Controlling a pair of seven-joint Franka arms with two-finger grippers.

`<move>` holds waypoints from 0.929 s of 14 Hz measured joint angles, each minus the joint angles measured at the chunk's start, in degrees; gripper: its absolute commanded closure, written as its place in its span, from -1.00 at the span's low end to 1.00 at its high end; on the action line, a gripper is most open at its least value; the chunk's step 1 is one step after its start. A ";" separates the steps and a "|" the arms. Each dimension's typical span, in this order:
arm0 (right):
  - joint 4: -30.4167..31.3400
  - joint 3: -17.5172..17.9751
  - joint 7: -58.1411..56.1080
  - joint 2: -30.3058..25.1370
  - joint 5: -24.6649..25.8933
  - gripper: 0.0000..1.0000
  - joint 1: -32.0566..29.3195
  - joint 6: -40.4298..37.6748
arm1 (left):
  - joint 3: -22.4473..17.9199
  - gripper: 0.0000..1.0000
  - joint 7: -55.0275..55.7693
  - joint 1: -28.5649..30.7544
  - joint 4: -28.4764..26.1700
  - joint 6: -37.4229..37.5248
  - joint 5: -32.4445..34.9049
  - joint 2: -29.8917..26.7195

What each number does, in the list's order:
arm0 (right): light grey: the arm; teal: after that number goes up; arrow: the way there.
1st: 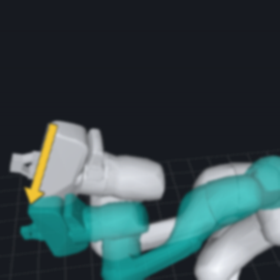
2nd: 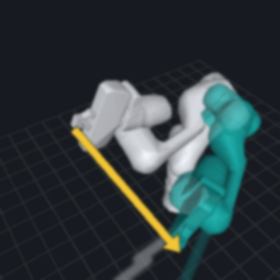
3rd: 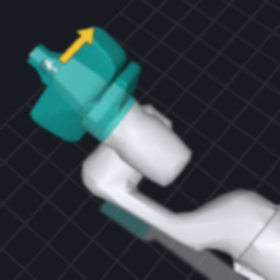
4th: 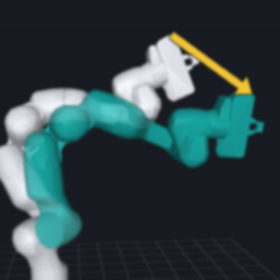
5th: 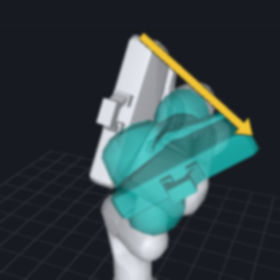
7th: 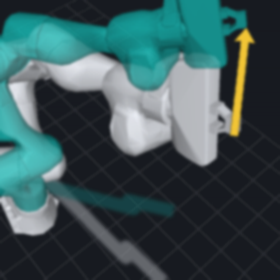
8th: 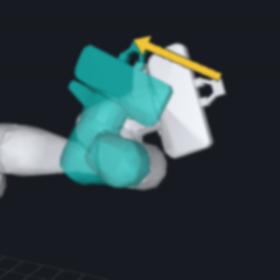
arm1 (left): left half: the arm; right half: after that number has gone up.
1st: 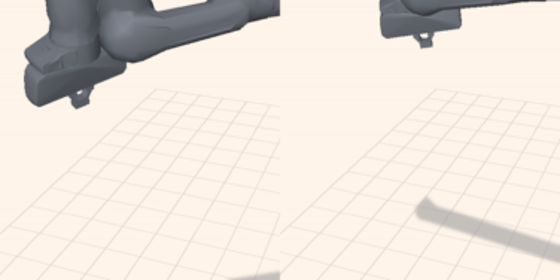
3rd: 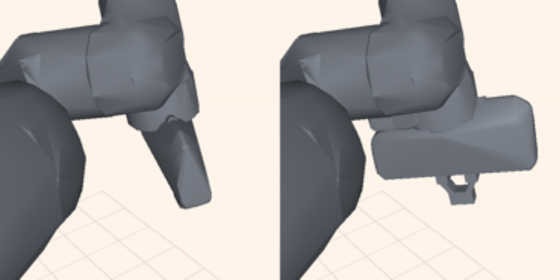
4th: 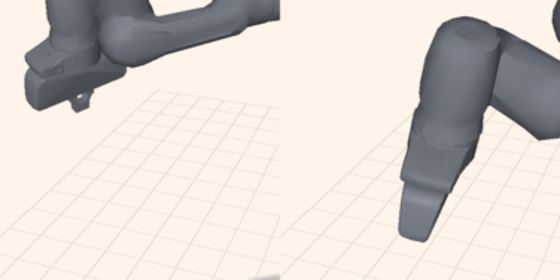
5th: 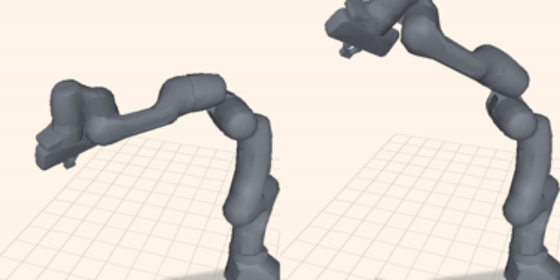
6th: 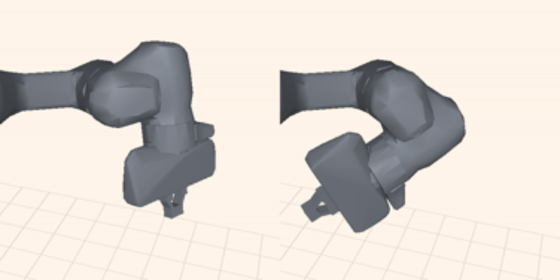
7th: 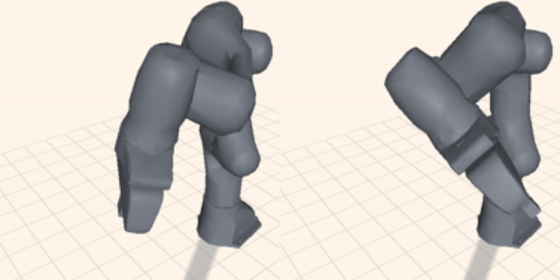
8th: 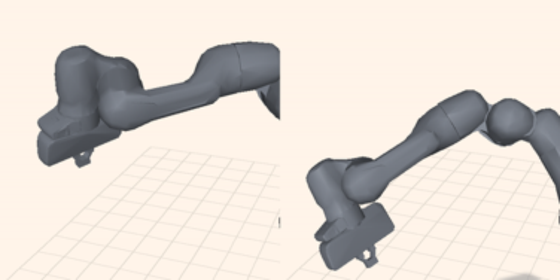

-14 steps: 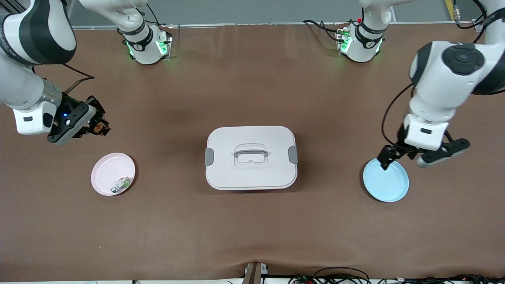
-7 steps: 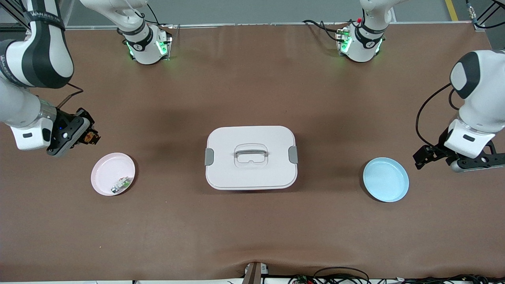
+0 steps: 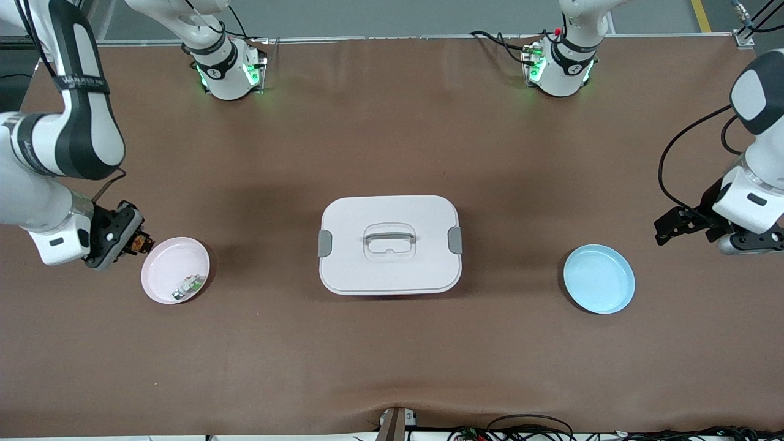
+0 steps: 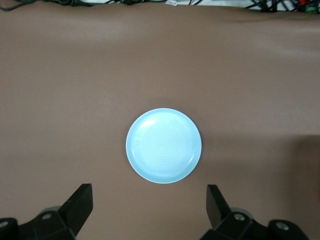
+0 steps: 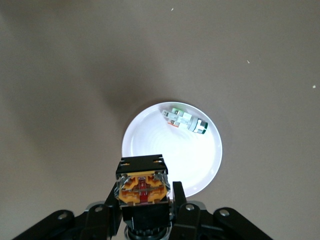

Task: Transfer orange switch to right arm and place
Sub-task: 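Carry the switch with the right gripper toward the pink plate, then lower the switch onto the pink plate with the right gripper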

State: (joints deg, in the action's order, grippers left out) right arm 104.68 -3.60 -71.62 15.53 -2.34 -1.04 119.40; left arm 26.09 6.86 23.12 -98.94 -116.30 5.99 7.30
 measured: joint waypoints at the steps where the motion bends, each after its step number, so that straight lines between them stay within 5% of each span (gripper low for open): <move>1: -0.03 0.00 -2.35 1.27 0.00 1.00 -0.49 1.80 | 0.81 -1.00 0.31 -0.18 1.02 0.91 -0.02 -0.17; 13: -0.67 -0.01 -19.03 13.59 0.12 1.00 -2.88 16.21 | 1.31 -1.00 6.48 -1.61 6.06 9.25 -0.02 2.55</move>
State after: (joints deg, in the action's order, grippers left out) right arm 104.01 -3.60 -90.65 29.12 -2.22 -3.92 135.61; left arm 27.40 13.34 21.50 -92.88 -107.05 5.96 9.85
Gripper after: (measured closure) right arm 0.568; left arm 0.000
